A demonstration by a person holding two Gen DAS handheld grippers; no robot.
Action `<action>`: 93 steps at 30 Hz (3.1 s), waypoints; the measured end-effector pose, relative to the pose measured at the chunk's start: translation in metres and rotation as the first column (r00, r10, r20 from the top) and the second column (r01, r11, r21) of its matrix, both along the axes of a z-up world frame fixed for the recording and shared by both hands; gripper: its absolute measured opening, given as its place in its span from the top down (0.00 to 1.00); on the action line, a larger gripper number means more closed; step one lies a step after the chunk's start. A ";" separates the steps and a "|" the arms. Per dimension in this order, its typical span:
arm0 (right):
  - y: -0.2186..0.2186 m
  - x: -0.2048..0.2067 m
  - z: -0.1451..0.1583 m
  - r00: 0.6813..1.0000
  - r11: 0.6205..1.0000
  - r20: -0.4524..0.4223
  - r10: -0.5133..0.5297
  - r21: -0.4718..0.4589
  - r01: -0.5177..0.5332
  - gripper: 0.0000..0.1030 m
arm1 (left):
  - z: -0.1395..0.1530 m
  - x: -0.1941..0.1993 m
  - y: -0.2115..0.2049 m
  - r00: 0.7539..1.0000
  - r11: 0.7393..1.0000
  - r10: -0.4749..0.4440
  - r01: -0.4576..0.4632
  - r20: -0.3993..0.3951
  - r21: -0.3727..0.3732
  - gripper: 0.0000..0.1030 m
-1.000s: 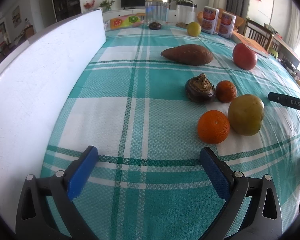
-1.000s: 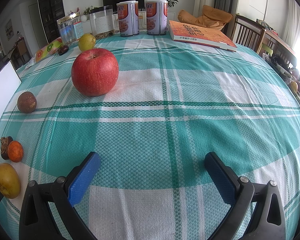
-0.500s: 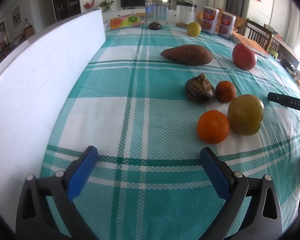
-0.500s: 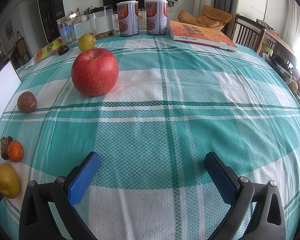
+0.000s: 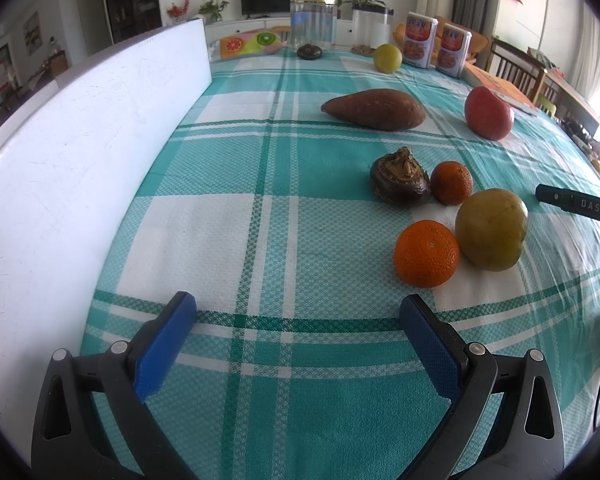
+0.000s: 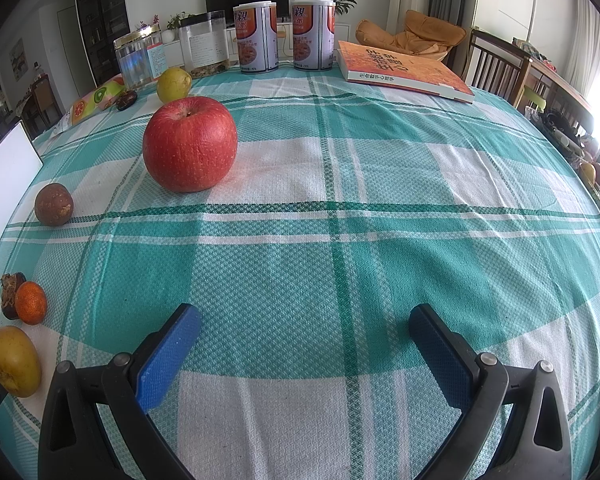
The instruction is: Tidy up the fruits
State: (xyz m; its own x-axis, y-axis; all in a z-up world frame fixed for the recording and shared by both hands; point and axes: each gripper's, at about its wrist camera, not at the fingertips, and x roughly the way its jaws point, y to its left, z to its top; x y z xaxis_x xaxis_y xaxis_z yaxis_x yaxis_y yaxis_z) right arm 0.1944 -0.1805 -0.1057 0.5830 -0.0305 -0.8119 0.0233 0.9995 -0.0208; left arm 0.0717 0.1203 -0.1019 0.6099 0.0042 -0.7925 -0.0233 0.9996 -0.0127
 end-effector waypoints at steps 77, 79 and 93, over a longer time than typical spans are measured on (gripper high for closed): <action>0.427 -0.104 0.096 0.650 0.525 0.075 0.756 0.522 -0.672 0.44 | 0.083 -0.105 0.234 0.888 0.888 0.458 -0.456 0.039 -0.061 0.33; 0.408 -0.102 0.099 0.670 0.537 0.101 0.735 0.516 -0.667 0.40 | 0.088 -0.109 0.226 0.883 0.886 0.464 -0.461 0.072 -0.054 0.22; 0.112 -0.088 0.030 0.942 0.943 0.052 0.331 -0.043 -0.329 0.12 | 0.089 -0.065 0.055 0.993 0.980 0.036 -0.013 0.112 -0.197 0.06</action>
